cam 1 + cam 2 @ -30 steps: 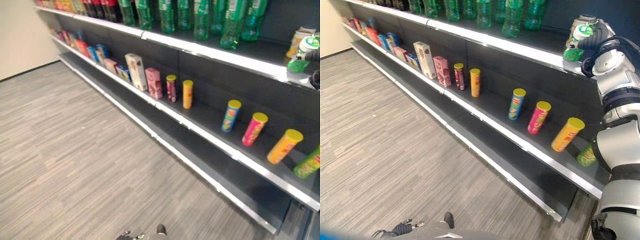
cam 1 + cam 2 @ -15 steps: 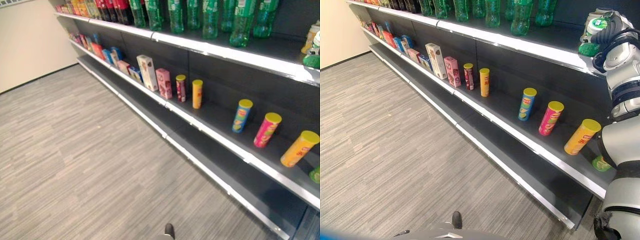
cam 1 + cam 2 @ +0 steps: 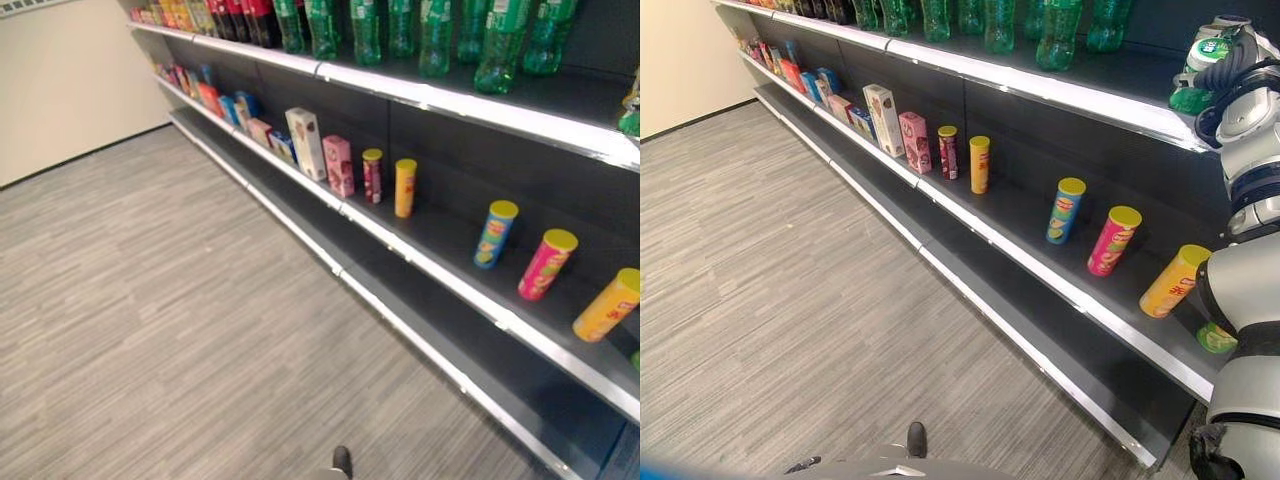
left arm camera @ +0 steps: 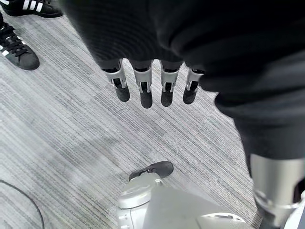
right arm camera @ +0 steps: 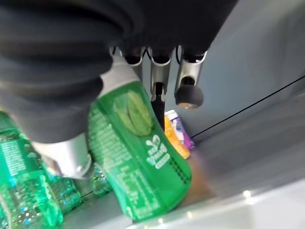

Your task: Put the goods on the table back onto the shelves and tidy them up.

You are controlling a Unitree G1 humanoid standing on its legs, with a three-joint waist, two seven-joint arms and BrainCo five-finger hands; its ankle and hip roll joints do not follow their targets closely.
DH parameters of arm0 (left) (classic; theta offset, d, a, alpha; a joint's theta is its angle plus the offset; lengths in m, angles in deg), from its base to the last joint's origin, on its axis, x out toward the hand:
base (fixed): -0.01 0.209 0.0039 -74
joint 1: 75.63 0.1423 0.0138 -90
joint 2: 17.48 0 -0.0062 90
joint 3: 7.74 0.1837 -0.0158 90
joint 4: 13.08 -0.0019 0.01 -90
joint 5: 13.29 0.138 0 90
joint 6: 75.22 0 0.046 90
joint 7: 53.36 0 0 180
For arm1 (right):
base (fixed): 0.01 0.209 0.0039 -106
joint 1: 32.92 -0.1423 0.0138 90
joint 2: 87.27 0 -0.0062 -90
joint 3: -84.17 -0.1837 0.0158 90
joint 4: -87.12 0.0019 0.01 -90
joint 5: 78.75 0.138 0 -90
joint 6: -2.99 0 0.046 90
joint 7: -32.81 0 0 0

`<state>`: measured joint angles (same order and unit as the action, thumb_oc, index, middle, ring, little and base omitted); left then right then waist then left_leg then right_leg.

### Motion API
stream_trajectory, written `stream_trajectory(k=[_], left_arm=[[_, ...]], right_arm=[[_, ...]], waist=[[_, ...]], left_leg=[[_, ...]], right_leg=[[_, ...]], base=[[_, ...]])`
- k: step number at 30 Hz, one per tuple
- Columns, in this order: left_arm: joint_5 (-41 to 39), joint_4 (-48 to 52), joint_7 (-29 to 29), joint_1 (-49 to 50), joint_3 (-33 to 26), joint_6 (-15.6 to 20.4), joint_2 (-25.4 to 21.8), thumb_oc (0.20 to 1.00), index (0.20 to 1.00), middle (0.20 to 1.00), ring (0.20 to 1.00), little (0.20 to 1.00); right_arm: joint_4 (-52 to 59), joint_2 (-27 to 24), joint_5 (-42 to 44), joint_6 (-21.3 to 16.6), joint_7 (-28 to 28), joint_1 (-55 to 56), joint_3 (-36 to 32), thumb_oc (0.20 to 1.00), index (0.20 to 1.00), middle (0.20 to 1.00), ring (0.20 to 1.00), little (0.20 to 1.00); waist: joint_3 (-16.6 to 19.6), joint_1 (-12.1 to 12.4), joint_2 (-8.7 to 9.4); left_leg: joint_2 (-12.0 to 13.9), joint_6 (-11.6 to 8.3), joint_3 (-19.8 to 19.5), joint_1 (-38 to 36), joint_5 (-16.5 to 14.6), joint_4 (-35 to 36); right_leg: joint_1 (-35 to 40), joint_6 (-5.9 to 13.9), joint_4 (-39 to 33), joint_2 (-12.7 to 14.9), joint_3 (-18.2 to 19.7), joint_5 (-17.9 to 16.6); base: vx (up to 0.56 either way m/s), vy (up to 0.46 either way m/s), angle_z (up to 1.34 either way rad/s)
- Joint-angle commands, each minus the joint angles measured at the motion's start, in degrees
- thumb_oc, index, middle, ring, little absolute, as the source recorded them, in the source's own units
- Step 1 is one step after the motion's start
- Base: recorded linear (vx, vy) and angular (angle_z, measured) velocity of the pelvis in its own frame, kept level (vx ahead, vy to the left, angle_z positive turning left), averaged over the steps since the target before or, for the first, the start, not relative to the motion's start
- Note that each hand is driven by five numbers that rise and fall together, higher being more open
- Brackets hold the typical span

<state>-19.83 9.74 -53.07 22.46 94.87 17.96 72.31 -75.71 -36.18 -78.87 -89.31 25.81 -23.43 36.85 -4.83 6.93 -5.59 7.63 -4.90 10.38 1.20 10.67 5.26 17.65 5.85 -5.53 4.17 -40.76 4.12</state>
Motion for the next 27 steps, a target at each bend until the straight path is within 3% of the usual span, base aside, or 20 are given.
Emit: stream_trajectory(k=[1,27], left_arm=[[-0.2,0.5,-0.2,-3.2,3.0,0.7,-2.1,1.000,1.000,1.000,1.000,1.000],[0.0,-0.1,-0.6,-2.8,1.7,0.9,-2.4,1.000,1.000,1.000,1.000,1.000]], right_arm=[[2.0,-0.8,-1.3,-1.1,-1.0,-5.2,3.5,0.200,0.200,0.200,0.200,0.200],[1.0,-0.4,-4.6,-0.6,-0.4,-4.8,5.3,0.200,0.200,0.200,0.200,0.200]], waist=[[-0.7,2.7,2.24],[-0.8,2.4,3.70]], left_leg=[[6.0,-10.10,1.5,-1.9,4.7,-1.5],[5.9,-9.77,2.5,-2.9,3.3,-1.6]], right_leg=[[-2.9,-1.93,6.2,2.8,4.0,6.0],[-2.4,-2.07,5.1,2.3,4.9,5.8]], base=[[0.01,-0.001,0.06],[0.00,0.000,0.00]])
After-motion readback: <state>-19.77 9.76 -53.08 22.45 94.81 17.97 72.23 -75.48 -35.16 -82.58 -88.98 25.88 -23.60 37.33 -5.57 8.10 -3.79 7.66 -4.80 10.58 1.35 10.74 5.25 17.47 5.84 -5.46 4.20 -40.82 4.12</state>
